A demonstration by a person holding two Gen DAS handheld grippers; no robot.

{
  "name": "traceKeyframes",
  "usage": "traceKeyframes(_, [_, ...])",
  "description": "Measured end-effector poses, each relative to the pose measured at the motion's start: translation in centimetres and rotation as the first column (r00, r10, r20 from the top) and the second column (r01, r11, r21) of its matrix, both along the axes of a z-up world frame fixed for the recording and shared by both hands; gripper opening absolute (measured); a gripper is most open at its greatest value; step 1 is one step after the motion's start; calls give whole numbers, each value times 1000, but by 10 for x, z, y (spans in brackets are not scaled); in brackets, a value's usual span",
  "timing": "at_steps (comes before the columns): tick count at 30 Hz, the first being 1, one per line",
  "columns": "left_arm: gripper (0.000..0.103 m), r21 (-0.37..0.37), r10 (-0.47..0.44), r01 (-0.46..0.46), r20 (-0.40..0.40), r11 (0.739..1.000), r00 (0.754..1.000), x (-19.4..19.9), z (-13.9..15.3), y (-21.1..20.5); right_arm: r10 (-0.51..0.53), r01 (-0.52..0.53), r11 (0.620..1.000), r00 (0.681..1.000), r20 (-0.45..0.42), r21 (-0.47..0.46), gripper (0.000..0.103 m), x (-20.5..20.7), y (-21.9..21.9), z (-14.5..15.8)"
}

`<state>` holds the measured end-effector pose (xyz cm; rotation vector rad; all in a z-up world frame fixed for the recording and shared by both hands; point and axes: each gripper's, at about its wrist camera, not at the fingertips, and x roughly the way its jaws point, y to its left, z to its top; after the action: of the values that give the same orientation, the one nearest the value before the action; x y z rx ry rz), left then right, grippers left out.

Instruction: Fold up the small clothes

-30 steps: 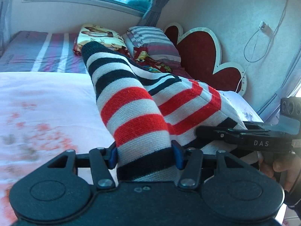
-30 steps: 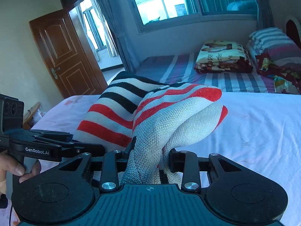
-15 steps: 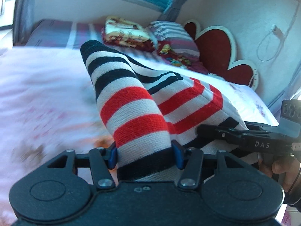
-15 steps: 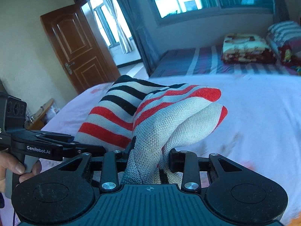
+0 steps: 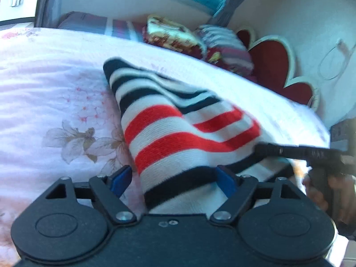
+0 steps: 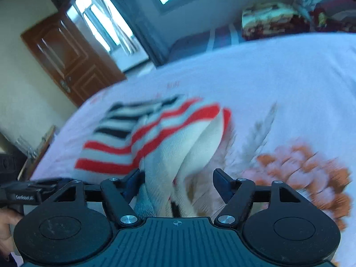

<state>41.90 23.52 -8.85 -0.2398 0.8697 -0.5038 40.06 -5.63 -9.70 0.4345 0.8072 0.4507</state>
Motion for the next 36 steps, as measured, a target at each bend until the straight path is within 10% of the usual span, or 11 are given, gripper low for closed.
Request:
traceKeyframes(5, [77, -65, 70, -69, 9, 995, 998, 21, 10, 17, -30, 39, 990, 997, -69, 132, 65, 34, -16, 4])
traceKeyframes(10, [61, 19, 72, -71, -35, 997, 997, 41, -3, 5, -23, 29, 992, 999, -46, 121, 10, 55, -7, -1])
traceKeyframes(13, [73, 119, 70, -67, -21, 991, 997, 44, -12, -7, -17, 15, 998, 999, -34, -63, 9, 56, 3, -12])
traceKeyframes(21, [73, 104, 133, -134, 17, 985, 991, 20, 6, 5, -18, 20, 997, 1000, 22, -77, 10, 31, -9, 17])
traceKeyframes(29, [75, 260, 77, -111, 136, 959, 988, -62, 26, -23, 286, -226, 913, 948, 138, -341, 10, -61, 43, 43])
traceKeyframes(32, [49, 313, 51, -85, 115, 946, 992, -73, 8, -40, 266, -209, 873, 962, 70, -442, 0, -62, 54, 17])
traceKeyframes(36, [44, 290, 93, -132, 144, 948, 985, -76, 5, -39, 222, -174, 889, 973, 65, -424, 0, -57, 53, 10])
